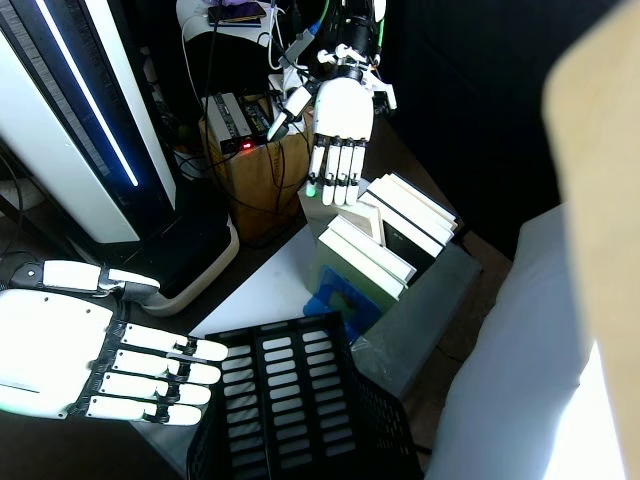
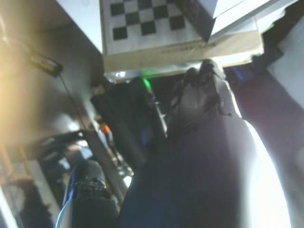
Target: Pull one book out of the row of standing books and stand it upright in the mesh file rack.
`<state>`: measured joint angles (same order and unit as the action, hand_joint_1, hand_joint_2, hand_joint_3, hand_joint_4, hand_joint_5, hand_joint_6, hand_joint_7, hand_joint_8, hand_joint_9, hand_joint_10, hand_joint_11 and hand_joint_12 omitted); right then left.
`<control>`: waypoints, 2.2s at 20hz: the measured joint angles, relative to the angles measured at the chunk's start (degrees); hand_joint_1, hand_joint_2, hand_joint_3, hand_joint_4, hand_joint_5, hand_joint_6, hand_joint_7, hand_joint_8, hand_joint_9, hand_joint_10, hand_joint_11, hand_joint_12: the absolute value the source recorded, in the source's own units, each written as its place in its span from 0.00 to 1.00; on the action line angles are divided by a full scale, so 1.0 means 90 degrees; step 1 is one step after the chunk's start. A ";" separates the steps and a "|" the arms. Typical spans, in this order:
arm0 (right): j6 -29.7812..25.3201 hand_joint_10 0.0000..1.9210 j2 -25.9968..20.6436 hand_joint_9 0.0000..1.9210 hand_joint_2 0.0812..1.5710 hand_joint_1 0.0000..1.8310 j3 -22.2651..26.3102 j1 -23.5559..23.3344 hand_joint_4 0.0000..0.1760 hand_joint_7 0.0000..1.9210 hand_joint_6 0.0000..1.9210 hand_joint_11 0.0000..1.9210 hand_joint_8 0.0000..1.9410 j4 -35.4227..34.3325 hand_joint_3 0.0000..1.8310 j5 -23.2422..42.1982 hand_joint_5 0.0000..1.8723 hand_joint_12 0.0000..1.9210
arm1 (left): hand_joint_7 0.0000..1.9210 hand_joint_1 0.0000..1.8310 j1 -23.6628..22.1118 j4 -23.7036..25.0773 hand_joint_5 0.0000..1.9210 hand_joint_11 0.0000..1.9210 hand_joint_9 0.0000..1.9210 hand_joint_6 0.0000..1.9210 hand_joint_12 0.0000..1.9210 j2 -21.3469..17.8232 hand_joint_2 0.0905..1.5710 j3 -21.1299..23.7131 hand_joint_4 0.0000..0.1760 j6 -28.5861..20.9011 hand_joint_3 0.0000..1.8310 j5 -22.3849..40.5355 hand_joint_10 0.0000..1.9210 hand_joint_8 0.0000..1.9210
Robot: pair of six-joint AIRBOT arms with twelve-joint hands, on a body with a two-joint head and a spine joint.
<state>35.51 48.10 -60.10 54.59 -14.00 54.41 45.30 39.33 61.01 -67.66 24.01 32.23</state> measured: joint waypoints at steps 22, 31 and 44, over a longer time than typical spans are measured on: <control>-0.0058 0.00 0.0000 0.00 0.83 0.18 0.0000 0.0046 0.04 0.00 0.00 0.00 0.00 -0.0078 0.00 0.0017 0.00 0.00 | 0.00 0.00 0.0474 -0.0695 0.13 0.00 0.00 0.00 0.00 -0.0437 0.87 0.0384 0.00 -0.0289 0.01 0.0877 0.00 0.00; -0.0109 0.00 -0.0245 0.00 0.78 0.22 0.0189 -0.0121 0.00 0.00 0.00 0.00 0.00 0.0537 0.00 0.0172 0.00 0.10 | 0.00 0.00 0.0979 -0.3327 0.00 0.00 0.00 0.00 0.00 -0.0886 0.87 0.0534 0.05 0.1059 0.00 0.2307 0.00 0.00; -0.0617 0.00 0.0542 0.00 0.67 0.37 -0.0277 -0.3070 0.00 0.00 0.00 0.00 0.00 0.4427 0.00 -0.2601 0.00 0.00 | 0.00 0.16 0.2458 -0.7220 0.00 0.00 0.00 0.00 0.38 -0.0823 0.84 0.0294 0.00 0.1353 0.00 0.4374 0.00 0.00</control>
<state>29.95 52.97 -62.59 26.96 25.85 31.00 67.42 -25.65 53.60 -65.01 36.18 71.59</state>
